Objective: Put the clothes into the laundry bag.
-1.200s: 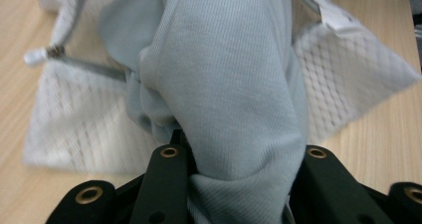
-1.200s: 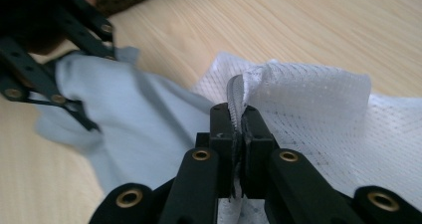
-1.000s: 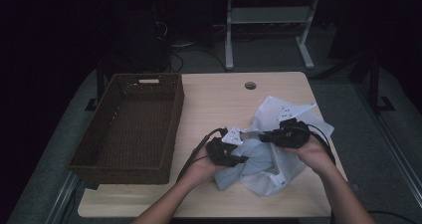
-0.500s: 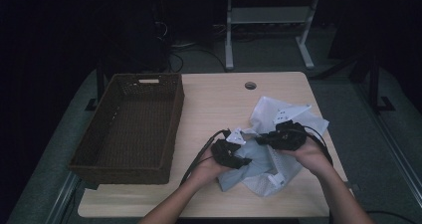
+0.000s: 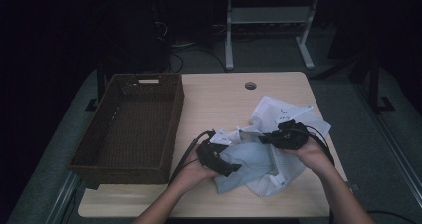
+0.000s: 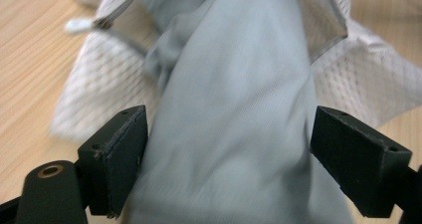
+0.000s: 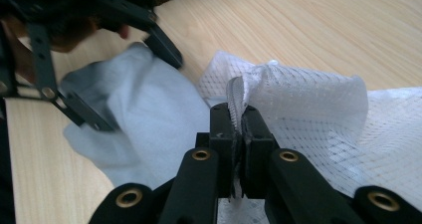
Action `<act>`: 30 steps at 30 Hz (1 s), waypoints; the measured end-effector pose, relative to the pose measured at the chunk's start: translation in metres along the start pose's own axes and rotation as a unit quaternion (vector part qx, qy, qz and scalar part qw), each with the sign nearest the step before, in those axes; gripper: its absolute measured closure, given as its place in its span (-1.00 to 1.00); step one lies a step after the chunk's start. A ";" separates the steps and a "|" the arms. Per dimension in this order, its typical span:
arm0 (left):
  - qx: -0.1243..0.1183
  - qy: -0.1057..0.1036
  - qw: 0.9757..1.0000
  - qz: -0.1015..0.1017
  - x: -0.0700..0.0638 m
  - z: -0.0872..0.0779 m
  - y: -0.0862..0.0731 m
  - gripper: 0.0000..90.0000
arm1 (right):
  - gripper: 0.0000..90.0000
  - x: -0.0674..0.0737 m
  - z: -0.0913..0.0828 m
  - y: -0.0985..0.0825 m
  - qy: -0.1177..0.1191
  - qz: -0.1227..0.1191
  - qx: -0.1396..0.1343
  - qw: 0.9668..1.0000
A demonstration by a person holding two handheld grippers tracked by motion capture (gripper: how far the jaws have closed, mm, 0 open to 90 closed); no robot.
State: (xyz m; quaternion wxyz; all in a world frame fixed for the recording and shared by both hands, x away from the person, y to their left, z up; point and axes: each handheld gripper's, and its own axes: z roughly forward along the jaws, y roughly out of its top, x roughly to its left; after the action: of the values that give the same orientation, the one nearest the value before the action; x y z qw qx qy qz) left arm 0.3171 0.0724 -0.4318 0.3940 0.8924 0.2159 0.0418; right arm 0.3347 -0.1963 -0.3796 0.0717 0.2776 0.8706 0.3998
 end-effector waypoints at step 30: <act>0.063 -0.029 0.997 0.033 -0.006 0.011 -0.024 0.64 | 0.91 -0.007 0.006 -0.006 -0.009 0.007 0.014 1.000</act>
State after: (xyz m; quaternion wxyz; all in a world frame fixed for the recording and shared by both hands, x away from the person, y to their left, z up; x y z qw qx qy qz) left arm 0.3058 0.0759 -0.4560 0.3413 0.9230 0.1768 0.0153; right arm 0.3398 -0.1990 -0.3885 0.0729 0.2879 0.8734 0.3858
